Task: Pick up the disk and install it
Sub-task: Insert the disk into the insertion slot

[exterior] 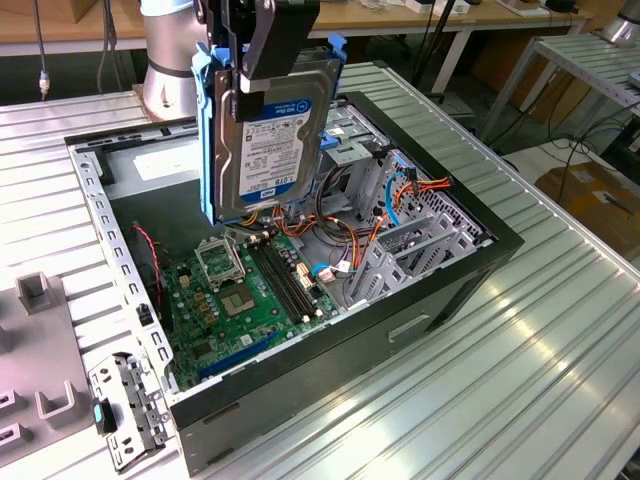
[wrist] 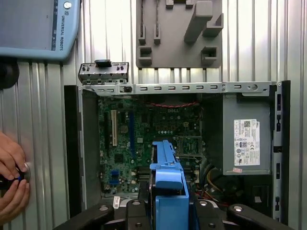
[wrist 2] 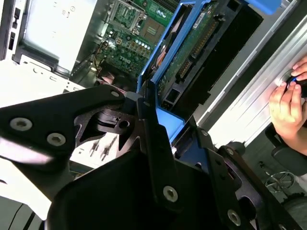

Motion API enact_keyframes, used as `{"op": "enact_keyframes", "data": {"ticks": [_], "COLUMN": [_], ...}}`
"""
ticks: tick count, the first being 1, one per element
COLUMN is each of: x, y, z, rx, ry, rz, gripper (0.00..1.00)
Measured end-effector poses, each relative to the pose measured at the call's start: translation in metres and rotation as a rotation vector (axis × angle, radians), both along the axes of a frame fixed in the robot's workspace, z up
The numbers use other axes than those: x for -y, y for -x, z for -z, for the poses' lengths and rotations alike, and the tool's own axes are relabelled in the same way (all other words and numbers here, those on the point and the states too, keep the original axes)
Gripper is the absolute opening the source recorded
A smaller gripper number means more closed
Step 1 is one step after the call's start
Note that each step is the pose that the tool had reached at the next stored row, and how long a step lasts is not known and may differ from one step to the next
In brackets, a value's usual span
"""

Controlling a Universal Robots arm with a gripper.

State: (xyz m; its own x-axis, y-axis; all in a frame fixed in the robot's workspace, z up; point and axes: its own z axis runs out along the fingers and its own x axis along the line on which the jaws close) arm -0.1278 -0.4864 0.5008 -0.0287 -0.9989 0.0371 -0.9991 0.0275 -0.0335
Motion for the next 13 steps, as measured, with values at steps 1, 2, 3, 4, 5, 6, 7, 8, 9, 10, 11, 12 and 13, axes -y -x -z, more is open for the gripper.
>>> {"op": "enact_keyframes", "data": {"ticks": [1, 2, 3, 4, 5, 6, 7, 8, 9, 10, 11, 12, 13], "x": [0.0025, 0.0043, 0.0064, 0.0078, 0.0091, 0.0098, 0.0104, 0.0108, 0.0112, 0.0114, 0.0116, 0.0116, 0.0116], "y": [0.0000, 0.0000, -0.0001, -0.0001, -0.0002, -0.0006, -0.0015, -0.0024, -0.0036, -0.0049, -0.0070, -0.0084, -0.0110], "z": [0.0001, 0.0002, 0.0004, 0.0005, 0.0006, 0.0007, 0.0007, 0.0008, 0.0008, 0.0008, 0.0009, 0.0008, 0.0008], "rx": [0.0000, 0.0000, 0.0000, 0.0000, 0.0000, 0.0000, 0.0000, 0.0001, 0.0000, 0.0000, 0.0001, 0.0000, 0.0000], "ry": [0.0001, 0.0001, 0.0000, -0.0001, 0.0000, -0.0001, -0.0001, -0.0001, 0.0000, 0.0001, 0.0000, 0.0000, 0.0000], "rz": [0.000, 0.000, 0.000, 0.000, 0.000, 0.000, 0.000, 0.000, 0.000, 0.000, 0.000, 0.000, 0.000], "gripper": [0.37, 0.37, 0.37, 0.37, 0.37, 0.37, 0.37, 0.37, 0.37, 0.37, 0.37, 0.37, 0.37]}}
